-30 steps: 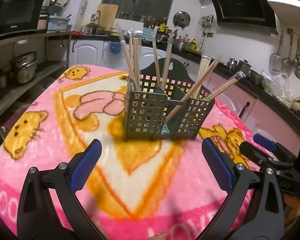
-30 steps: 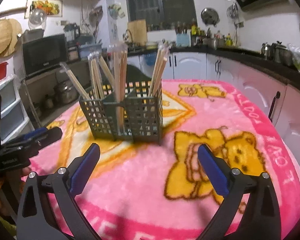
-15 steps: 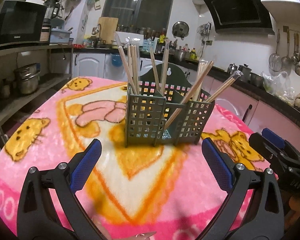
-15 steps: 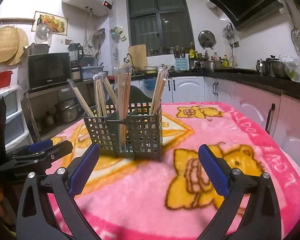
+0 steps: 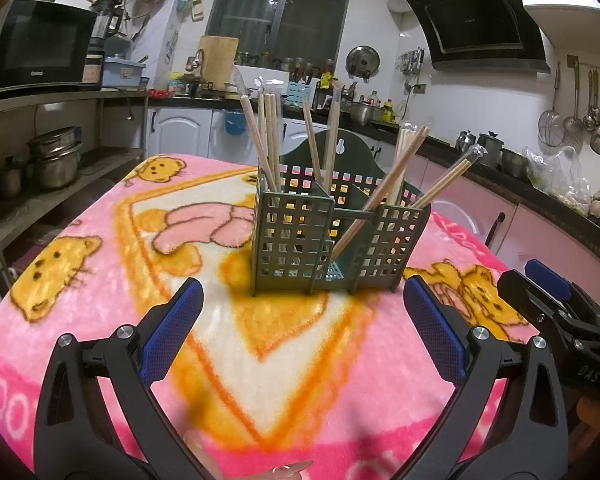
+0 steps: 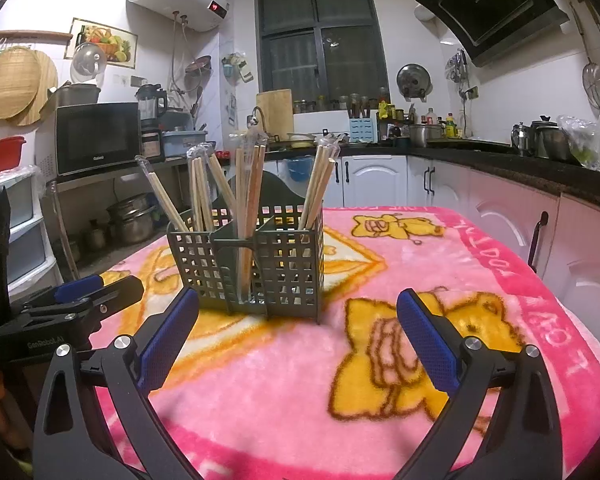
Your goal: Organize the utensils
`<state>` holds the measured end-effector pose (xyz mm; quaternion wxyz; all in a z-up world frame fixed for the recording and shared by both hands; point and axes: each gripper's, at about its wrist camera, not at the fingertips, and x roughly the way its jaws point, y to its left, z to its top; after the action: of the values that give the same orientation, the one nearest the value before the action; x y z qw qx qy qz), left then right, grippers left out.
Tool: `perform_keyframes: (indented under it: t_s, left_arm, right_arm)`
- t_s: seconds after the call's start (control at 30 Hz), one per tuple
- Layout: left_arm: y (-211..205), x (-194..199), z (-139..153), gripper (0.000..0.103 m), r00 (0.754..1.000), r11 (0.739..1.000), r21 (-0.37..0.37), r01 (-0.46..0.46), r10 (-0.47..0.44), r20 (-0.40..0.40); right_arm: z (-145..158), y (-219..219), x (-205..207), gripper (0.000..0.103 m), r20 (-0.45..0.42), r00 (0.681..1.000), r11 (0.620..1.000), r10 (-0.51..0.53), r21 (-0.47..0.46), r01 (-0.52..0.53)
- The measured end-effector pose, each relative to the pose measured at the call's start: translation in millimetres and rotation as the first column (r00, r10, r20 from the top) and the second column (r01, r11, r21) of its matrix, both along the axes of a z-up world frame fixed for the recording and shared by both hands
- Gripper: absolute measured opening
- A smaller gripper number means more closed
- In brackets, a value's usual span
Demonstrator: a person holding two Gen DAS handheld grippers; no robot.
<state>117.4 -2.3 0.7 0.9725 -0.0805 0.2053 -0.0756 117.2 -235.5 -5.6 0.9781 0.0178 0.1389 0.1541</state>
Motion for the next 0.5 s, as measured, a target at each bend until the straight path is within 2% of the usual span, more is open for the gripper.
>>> perform_keyframes:
  t_s: [0.5]
  left_arm:
    - [0.2, -0.3, -0.2, 0.092, 1.0, 1.0, 0.0, -0.002, 0.002, 0.0]
  right_arm:
    - [-0.5, -0.1, -0.1, 0.096, 0.0, 1.0, 1.0, -0.001, -0.002, 0.001]
